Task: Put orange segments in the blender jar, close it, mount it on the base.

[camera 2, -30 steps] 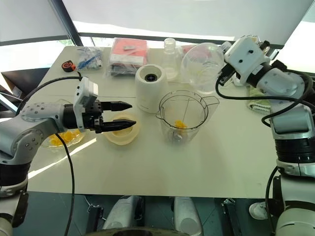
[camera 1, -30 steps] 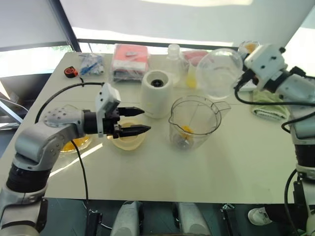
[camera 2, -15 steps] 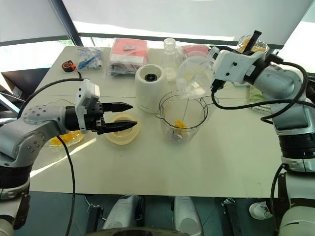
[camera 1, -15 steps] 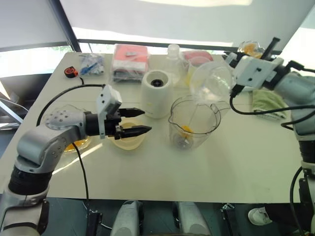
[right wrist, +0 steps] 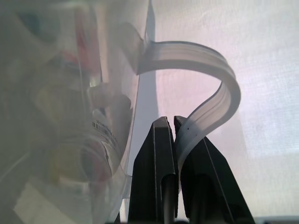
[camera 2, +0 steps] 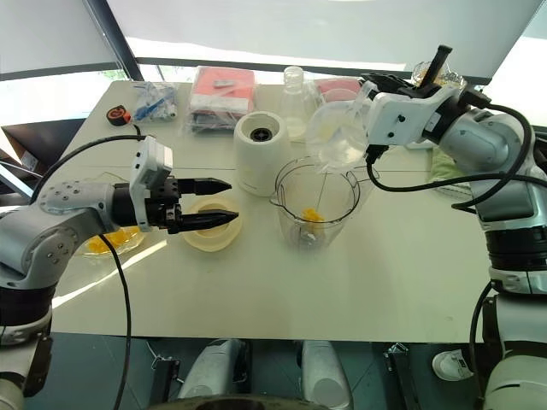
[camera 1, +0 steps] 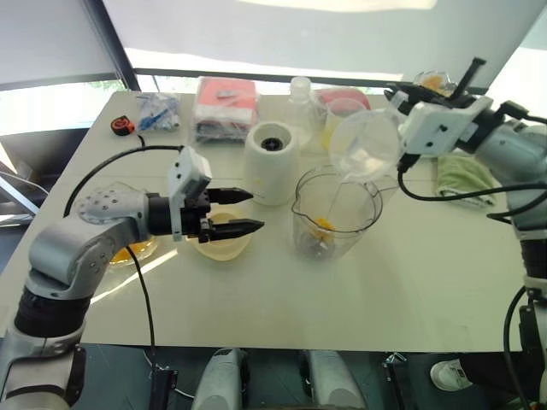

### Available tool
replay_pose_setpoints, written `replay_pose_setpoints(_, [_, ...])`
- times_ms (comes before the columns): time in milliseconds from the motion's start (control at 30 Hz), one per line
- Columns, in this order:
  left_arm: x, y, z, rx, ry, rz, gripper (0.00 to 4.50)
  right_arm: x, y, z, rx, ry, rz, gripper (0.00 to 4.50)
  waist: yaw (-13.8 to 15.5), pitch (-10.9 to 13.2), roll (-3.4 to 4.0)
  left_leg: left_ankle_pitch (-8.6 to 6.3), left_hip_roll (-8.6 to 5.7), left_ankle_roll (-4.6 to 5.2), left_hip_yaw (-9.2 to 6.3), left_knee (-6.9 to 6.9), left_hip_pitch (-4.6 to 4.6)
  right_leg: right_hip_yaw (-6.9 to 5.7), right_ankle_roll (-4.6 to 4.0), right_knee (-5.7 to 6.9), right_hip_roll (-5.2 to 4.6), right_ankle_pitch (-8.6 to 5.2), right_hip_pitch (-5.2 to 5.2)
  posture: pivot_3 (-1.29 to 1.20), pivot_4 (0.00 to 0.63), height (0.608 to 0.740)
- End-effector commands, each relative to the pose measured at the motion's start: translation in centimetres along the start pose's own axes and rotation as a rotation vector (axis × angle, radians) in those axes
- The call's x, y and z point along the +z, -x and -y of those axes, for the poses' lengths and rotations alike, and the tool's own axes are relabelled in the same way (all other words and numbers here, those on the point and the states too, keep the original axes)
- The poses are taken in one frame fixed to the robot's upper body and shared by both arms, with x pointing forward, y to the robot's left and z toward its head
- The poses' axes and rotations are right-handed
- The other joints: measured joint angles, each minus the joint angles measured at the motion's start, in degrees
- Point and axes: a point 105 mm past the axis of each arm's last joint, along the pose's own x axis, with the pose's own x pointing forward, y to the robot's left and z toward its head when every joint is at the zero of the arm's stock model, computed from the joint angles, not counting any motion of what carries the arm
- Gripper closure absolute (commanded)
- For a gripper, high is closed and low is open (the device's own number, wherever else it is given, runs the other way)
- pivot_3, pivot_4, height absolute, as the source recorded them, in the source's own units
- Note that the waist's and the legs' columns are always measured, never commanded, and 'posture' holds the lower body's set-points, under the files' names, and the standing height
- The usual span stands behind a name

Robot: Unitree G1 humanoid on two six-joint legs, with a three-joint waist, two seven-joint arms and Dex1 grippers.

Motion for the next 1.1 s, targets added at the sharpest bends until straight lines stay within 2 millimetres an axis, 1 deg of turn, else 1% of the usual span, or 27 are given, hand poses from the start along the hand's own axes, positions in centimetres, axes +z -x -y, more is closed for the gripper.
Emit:
replay_pose_setpoints(33, [1.1,0.2,0.0,-0.002,-0.044,0.026,1.20,0.6,0.4,2.6,-0.077,0.072,0.017,4.43,0.0,0.0,0.00,0.00,0.00,-0.01,0.00,0.00,0.00,0.00,0.00,0.00,0.00,0.00,0.00,0.00,0.150,0.740])
replay_pose_setpoints(267, [1.0,0.1,0.1,-0.005,-0.043,0.028,1.20,0.7,0.3,2.7,-0.078,0.099,0.020,4.43,0.0,0.0,0.00,0.07,0.00,-0.11,0.00,0.00,0.00,0.00,0.00,0.04,0.00,0.00,0.00,0.00,0.150,0.740])
replay_pose_setpoints(567, [1.0,0.0,0.1,-0.005,-0.046,0.031,1.20,0.2,0.6,2.2,-0.064,0.113,0.003,4.43,0.0,0.0,0.00,0.17,-0.01,-0.28,-0.01,0.01,0.01,0.00,-0.01,0.09,0.00,0.02,0.00,0.00,0.150,0.740])
replay_pose_setpoints(733, [1.0,-0.1,0.1,-0.009,-0.047,0.030,1.20,0.4,0.8,2.3,-0.076,0.172,0.013,4.43,0.0,0.0,0.00,0.17,-0.02,-0.28,-0.01,0.01,0.01,0.00,-0.01,0.10,0.01,0.01,0.00,0.00,0.150,0.740])
replay_pose_setpoints(867, [1.1,-0.2,0.1,-0.013,-0.047,0.031,1.20,0.3,0.9,2.4,-0.085,0.174,0.009,4.43,0.0,0.0,0.00,0.18,-0.02,-0.30,-0.02,0.02,0.02,0.00,-0.01,0.11,0.01,0.02,0.00,0.00,0.150,0.740])
replay_pose_setpoints(1000, [1.2,-0.3,0.0,-0.016,-0.050,0.032,1.20,-0.1,1.1,2.3,-0.110,0.087,-0.009,4.43,0.0,0.0,0.00,0.20,-0.02,-0.33,-0.01,0.02,0.02,0.00,-0.01,0.14,0.01,0.02,0.01,0.00,0.150,0.740])
replay_pose_setpoints(1100, [1.3,-0.3,0.0,-0.017,-0.049,0.036,1.20,-0.8,1.5,2.6,-0.174,-0.066,-0.033,4.43,0.0,0.0,-0.01,0.20,-0.02,-0.33,-0.03,0.04,0.03,0.00,-0.01,0.15,0.01,0.02,0.03,0.00,0.150,0.740])
